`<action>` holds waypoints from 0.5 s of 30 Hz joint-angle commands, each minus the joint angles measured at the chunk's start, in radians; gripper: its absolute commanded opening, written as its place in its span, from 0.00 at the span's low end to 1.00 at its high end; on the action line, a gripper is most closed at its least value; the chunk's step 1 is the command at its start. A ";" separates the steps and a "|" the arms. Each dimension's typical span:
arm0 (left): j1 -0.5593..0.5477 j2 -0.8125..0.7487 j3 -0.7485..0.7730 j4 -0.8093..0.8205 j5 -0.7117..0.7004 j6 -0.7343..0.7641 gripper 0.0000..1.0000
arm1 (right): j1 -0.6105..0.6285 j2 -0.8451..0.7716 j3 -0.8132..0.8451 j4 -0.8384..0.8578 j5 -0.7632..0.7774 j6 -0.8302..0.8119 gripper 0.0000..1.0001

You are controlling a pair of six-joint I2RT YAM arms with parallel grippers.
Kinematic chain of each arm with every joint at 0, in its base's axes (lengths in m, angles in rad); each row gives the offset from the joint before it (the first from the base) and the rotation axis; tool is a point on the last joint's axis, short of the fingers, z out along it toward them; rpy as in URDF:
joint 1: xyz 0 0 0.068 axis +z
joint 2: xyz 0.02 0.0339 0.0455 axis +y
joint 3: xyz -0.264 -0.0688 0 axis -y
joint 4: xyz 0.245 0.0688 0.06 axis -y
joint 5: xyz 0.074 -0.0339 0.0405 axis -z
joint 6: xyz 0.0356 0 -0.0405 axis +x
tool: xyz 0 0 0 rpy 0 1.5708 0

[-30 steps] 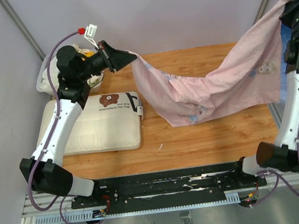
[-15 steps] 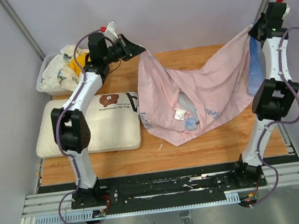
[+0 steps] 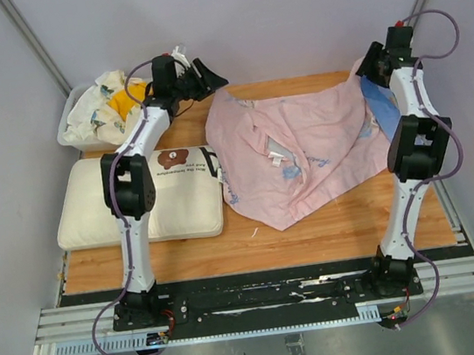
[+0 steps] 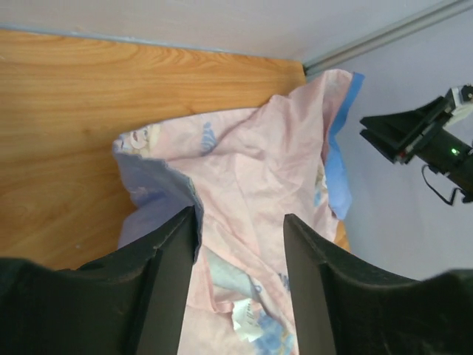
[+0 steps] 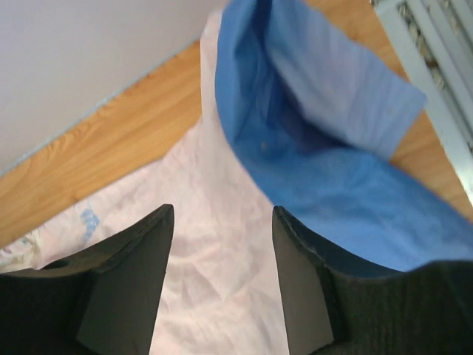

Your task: Put the pillow into the pillowcase

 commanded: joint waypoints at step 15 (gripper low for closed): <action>0.012 -0.409 -0.261 -0.154 -0.171 0.163 0.85 | 0.160 -0.579 -0.561 -0.004 0.000 -0.069 0.66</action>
